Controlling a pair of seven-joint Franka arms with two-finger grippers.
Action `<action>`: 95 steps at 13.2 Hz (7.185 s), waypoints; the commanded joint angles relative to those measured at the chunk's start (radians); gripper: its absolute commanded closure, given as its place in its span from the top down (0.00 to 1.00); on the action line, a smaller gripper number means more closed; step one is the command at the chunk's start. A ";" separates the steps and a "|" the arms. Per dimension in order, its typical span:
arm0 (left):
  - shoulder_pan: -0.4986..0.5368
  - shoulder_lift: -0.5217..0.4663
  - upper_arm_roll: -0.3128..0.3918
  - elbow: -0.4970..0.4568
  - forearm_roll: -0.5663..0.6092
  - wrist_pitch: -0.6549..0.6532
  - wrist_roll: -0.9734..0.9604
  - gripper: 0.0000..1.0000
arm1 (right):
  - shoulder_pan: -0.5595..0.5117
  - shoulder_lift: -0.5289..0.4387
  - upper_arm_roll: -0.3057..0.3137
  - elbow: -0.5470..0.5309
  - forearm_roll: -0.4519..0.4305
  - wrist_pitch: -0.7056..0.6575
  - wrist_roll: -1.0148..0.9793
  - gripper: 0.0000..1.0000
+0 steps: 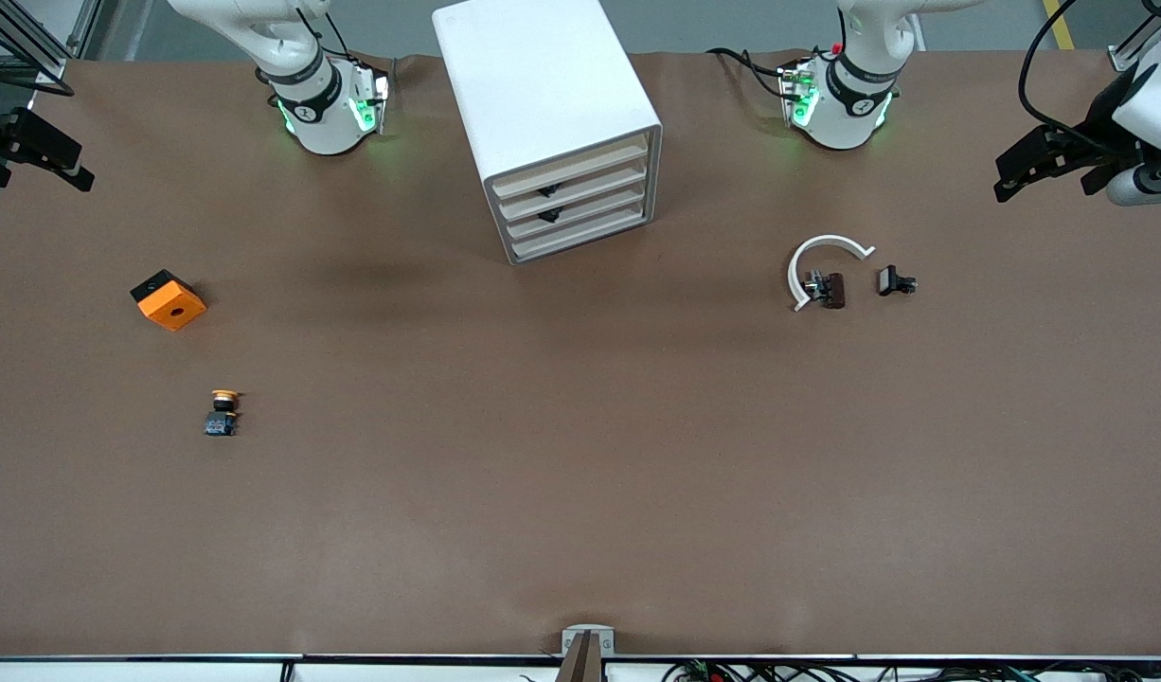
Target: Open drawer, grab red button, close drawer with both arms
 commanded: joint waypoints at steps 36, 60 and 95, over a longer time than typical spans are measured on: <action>-0.517 0.943 -0.027 0.178 -0.802 0.076 -1.969 1.00 | -0.004 0.002 0.005 0.000 -0.001 0.005 0.003 1.00; -0.647 0.991 -0.004 0.191 -0.856 -0.032 -2.114 0.00 | -0.018 0.123 -0.006 0.059 -0.003 0.003 0.014 1.00; -0.563 0.809 0.406 0.475 -0.433 0.030 -1.462 1.00 | 0.891 0.513 0.010 -0.027 0.099 0.529 1.489 1.00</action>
